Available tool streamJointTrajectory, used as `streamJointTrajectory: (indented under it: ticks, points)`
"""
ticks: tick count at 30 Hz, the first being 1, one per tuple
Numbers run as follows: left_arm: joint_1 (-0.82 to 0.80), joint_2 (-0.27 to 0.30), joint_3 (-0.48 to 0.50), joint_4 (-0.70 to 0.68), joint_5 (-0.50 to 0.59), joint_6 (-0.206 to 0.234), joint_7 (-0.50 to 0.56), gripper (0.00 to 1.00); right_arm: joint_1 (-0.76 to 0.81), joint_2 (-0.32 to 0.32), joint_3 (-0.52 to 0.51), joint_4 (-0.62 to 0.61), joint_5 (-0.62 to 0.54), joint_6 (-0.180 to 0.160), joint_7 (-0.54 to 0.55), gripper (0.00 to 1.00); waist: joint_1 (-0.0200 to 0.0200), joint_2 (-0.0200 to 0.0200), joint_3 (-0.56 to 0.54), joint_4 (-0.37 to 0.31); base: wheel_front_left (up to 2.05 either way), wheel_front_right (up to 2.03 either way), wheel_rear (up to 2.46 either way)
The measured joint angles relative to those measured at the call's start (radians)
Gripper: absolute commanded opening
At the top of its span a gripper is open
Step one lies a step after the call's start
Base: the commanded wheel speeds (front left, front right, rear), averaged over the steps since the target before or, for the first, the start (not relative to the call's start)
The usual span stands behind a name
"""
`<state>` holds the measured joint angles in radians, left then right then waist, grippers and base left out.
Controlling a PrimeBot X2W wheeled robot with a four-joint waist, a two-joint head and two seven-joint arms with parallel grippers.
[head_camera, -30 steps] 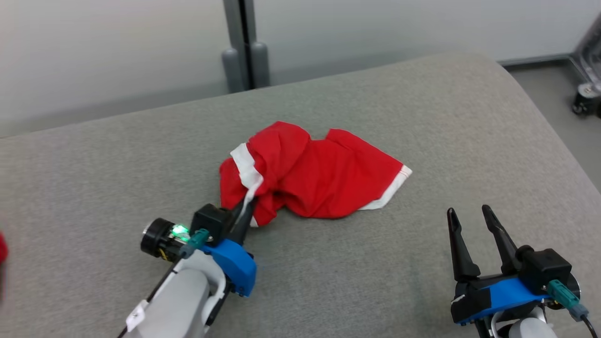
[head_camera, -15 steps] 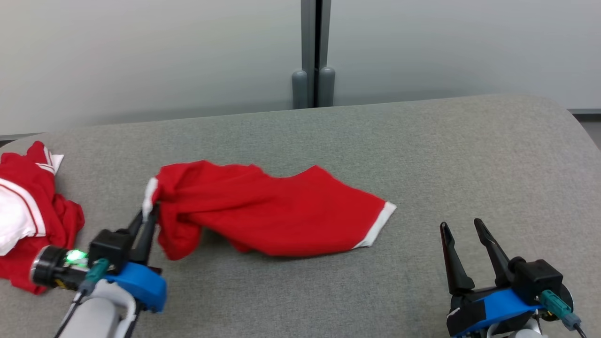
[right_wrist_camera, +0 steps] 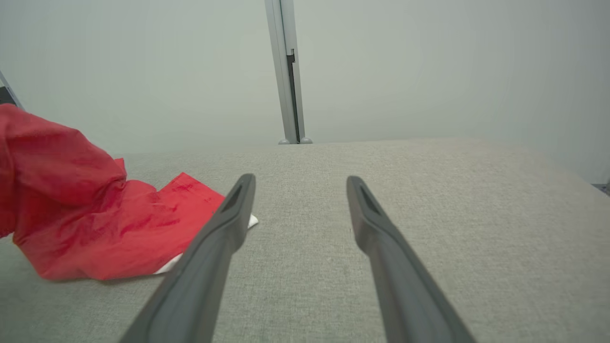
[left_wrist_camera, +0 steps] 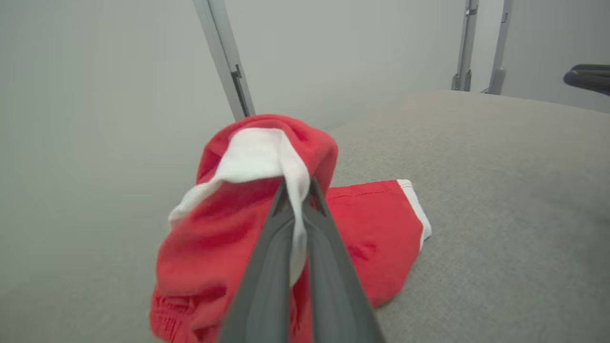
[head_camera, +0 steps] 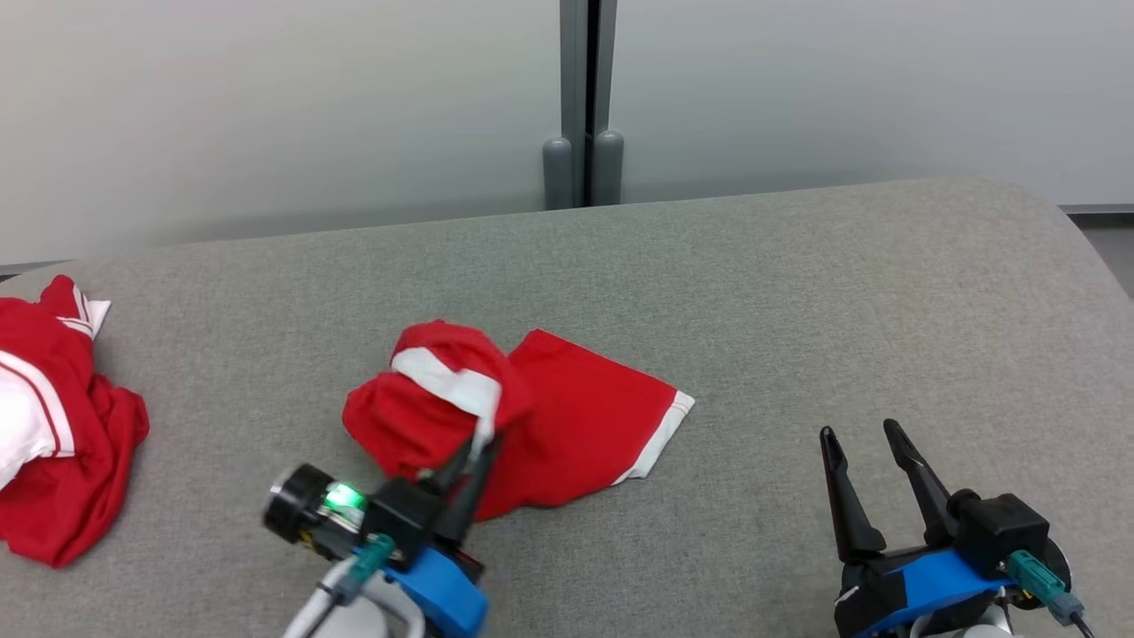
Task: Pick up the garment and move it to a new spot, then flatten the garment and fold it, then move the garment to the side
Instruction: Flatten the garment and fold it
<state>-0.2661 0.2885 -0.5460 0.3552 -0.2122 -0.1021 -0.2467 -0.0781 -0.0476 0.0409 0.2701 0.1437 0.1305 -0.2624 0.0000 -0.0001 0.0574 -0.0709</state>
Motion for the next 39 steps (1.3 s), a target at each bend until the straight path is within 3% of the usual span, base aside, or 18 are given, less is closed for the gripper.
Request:
streamJointTrajectory:
  ticks: [7,14,15,16,20,23,31,39]
  points:
    - [0.018,-0.108,-0.219,0.119,-0.011,-0.023,0.008,0.0,-0.001,0.0,-0.003,0.001,-0.002,0.0,0.0,1.0,0.0,0.0,0.011,-0.039,0.0,0.0,0.0]
    - [0.002,-0.137,-0.456,0.261,-0.132,-0.028,0.006,0.0,-0.005,0.0,-0.014,0.003,-0.007,0.0,0.0,1.0,0.0,0.0001,0.019,-0.057,0.0,0.0,0.0]
    - [-0.011,-0.137,-0.467,0.274,-0.146,-0.028,0.002,0.12,-0.006,0.0,-0.016,0.003,-0.008,0.0,0.0,1.0,0.0,0.0001,0.018,-0.057,0.0,0.0,0.0]
    - [-0.023,-0.137,-0.47,0.288,-0.155,-0.028,-0.002,1.0,-0.005,0.0,-0.018,0.003,-0.008,0.0,0.0,1.0,0.0,0.0001,0.018,-0.055,0.0,0.0,0.0]
    - [-0.052,-0.141,-0.435,0.283,-0.166,-0.026,-0.012,1.0,-0.004,0.0,-0.029,0.004,-0.01,0.0,0.0,1.0,0.0,0.0001,0.009,-0.041,0.0,0.0,0.0]
    - [-0.055,-0.131,-0.362,0.191,-0.166,0.005,-0.015,1.0,0.0,0.0,-0.035,0.005,-0.011,0.0,0.0,1.0,0.0,0.0001,0.001,-0.029,0.0,0.0,0.0]
    - [0.011,-0.042,-0.161,-0.055,-0.131,0.083,-0.016,1.0,0.002,0.0,-0.029,0.007,-0.004,0.0,0.0,1.0,0.0,0.0001,-0.01,0.0,0.0,0.0,0.0]
    - [0.102,-0.001,-0.016,-0.078,-0.131,0.111,-0.016,1.0,0.004,0.0,-0.027,0.008,-0.003,0.0,0.0,1.0,0.0,0.0001,-0.011,0.008,0.0,0.0,0.0]
